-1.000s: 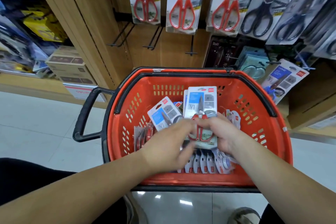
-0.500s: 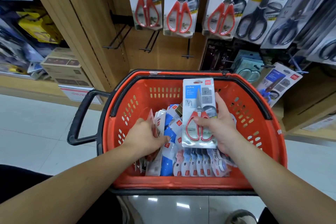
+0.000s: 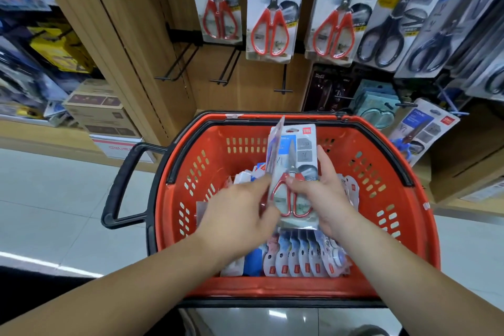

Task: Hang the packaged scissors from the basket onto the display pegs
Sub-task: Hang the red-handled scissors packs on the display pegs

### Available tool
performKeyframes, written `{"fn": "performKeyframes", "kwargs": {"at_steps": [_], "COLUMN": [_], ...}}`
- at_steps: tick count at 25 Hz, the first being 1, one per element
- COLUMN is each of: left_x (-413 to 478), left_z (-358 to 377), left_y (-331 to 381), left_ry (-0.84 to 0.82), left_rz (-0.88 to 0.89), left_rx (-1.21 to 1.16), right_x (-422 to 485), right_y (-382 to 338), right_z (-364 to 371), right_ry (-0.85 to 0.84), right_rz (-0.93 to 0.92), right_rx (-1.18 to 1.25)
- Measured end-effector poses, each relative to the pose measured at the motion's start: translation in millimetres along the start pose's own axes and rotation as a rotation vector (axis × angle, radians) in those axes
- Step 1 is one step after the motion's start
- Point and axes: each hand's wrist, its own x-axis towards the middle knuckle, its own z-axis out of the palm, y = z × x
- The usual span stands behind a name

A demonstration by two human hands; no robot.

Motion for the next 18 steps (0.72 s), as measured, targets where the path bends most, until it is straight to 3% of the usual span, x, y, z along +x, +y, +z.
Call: {"fn": "performKeyframes", "kwargs": {"at_steps": [5,9,12,16,18], "left_x": [-1.0,10.3,29.7,40.9,43.0], "left_z": [20.1,1.6,-27.7,-52.8,-63.9], "left_y": [-1.0,-0.8,-12.2,3.0,16.4], "left_ry": [0.122,0.128,0.272,0.25,0.314], "left_rz": [0.227,0.277,0.058,-0.129,-0.214], "left_rx": [0.129,-0.01,-0.116,-0.768,-0.914], "right_x": [-6.4,-7.4,-6.4,-13.7,-16.9], "right_y": [-23.8,-34.7,-49.1,-79.1,-93.1], "right_z": [24.7,28.6,29.9,45.3,58.5], "right_ry": [-0.041,-0.029,-0.015,0.03,0.056], "right_rz": [-0.062,-0.168,-0.255,-0.388,-0.444], "right_rx": [0.088,0.006,0.036,0.097,0.104]}}
